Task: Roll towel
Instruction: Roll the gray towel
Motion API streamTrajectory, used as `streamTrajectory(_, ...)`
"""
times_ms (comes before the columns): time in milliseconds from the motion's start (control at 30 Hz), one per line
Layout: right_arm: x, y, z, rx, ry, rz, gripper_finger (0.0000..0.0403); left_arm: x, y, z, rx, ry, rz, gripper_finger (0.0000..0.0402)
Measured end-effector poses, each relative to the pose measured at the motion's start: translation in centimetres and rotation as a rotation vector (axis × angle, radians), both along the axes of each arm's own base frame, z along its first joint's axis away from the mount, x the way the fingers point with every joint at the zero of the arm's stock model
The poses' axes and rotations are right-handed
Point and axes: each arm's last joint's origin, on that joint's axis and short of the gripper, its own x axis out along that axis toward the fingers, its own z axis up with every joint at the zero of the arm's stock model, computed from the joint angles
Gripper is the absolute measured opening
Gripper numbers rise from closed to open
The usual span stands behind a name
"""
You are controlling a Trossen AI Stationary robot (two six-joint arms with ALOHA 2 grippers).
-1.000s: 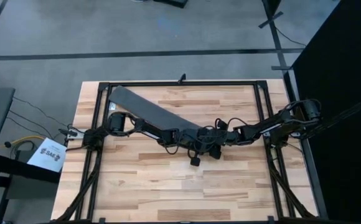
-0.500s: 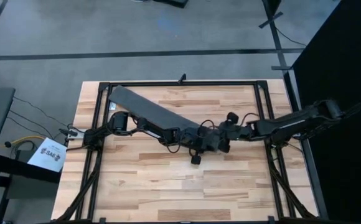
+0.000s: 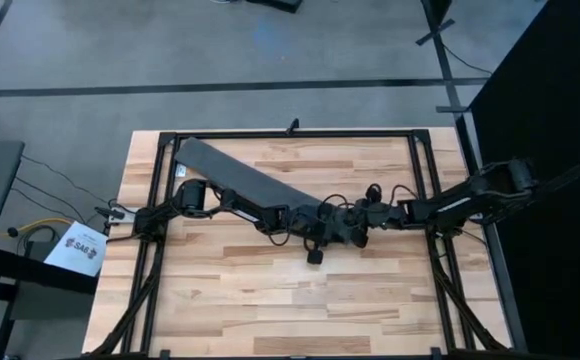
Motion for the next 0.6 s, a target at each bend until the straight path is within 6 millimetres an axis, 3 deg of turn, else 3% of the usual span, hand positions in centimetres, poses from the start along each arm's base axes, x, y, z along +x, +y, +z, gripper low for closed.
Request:
streamTrajectory(367, 0.6, -0.3, -1.1, -0.030, 0.014, 0.002, 0.0152, -0.1, -0.5, 0.6, -0.047, 0.010, 0.015, 0.0006)
streamTrajectory(600, 0.4, -0.2, -1.3, -0.026, 0.042, 0.000, 0.0152, -0.9, -0.4, 4.6, 0.007, 0.074, 0.035, 0.0006)
